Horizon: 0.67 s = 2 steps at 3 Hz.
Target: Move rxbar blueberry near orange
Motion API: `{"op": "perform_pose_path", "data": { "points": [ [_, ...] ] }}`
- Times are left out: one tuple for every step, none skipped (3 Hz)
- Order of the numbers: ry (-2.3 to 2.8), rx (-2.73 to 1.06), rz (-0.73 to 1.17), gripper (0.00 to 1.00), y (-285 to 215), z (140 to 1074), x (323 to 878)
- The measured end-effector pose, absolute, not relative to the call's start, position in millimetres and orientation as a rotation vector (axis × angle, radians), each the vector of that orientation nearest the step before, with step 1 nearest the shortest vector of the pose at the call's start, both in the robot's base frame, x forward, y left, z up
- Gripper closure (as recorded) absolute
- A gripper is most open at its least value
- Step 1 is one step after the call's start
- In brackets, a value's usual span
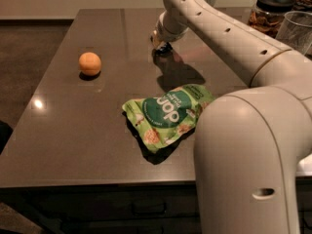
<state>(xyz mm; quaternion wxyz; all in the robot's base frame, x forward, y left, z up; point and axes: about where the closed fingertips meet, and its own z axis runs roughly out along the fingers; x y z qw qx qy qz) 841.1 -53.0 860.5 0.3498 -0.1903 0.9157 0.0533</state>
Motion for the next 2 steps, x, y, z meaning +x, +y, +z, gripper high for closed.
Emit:
{"op": "perform_pose_path", "data": {
  "points": [
    [2.347,-0.561,0.168,1.0,-43.4,871.7,821.8],
    [2.305,-0.669,0.257,1.0,-17.8,882.4,783.0]
  ]
}}
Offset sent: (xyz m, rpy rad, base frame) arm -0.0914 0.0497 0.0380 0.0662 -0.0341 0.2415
